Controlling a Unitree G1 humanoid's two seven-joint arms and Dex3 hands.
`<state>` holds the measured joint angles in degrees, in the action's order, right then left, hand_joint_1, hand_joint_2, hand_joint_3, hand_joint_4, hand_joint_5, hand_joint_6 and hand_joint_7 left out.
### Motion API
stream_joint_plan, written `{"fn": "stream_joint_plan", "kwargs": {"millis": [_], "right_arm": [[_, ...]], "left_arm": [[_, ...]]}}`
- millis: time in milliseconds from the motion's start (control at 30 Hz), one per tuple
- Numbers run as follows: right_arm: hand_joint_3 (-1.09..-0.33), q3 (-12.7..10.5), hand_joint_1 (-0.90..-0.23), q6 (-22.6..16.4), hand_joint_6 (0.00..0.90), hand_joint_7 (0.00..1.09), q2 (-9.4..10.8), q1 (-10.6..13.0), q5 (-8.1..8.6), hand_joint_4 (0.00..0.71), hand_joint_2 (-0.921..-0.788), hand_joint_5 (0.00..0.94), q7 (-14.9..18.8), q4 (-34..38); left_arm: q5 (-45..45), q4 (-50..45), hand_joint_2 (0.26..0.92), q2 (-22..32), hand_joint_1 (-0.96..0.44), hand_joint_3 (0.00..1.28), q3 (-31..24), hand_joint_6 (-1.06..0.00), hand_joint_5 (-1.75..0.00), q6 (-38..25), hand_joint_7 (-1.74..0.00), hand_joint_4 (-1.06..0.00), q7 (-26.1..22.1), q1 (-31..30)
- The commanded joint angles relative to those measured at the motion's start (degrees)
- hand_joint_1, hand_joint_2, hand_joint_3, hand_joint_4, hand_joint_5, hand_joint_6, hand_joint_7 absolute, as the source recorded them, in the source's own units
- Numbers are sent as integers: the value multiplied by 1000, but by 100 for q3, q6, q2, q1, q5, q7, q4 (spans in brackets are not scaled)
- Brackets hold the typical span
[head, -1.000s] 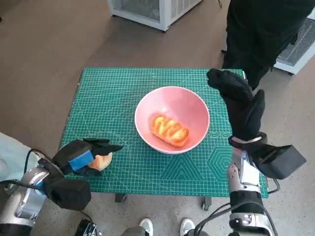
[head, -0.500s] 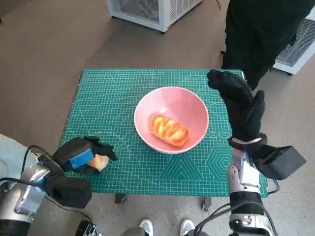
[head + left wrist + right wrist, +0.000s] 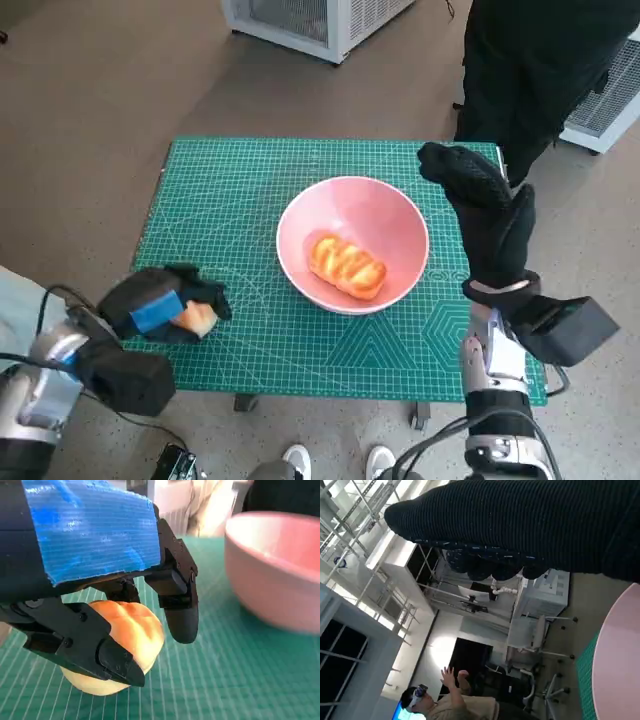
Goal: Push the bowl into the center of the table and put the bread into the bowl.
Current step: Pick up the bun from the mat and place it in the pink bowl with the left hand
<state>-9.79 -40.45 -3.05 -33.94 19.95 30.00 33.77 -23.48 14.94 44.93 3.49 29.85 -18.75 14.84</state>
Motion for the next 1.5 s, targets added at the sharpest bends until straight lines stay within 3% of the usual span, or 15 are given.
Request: {"fn": "stream_joint_plan", "kwargs": {"millis": [33, 500, 800, 1067, 1500], "right_arm": [[-763, -9, -773, 39, 55, 576, 27, 150, -15, 213, -921, 0, -26, 67], [-764, -21, -771, 35, 52, 580, 32, 154, -19, 212, -921, 0, -55, 63], [-763, -33, -769, 8, 51, 582, 37, 142, -15, 212, -921, 0, -49, 105], [-766, -45, -768, -29, 46, 582, 23, 133, -19, 213, -921, 1, -34, 164], [-770, -88, -768, -22, 42, 584, -52, 199, 26, 213, -921, 1, 3, 92]], "left_arm": [[214, -146, 920, 125, 2, 79, -172, -626, -1242, 16, -1110, -672, -71, 225], [590, -657, 920, -30, 1, 118, -395, -606, -1333, -179, -1111, -607, -142, 809], [634, -1004, 920, -385, 2, 88, -250, -639, -1296, -417, -1078, -640, -125, 1382], [561, -1113, 918, -1023, 2, 53, 170, -678, -1239, -831, -1042, -688, -220, 2062], [136, -238, 919, -1907, 2, 29, 979, -674, -1120, -1017, -1118, -731, -252, 3117]]}}
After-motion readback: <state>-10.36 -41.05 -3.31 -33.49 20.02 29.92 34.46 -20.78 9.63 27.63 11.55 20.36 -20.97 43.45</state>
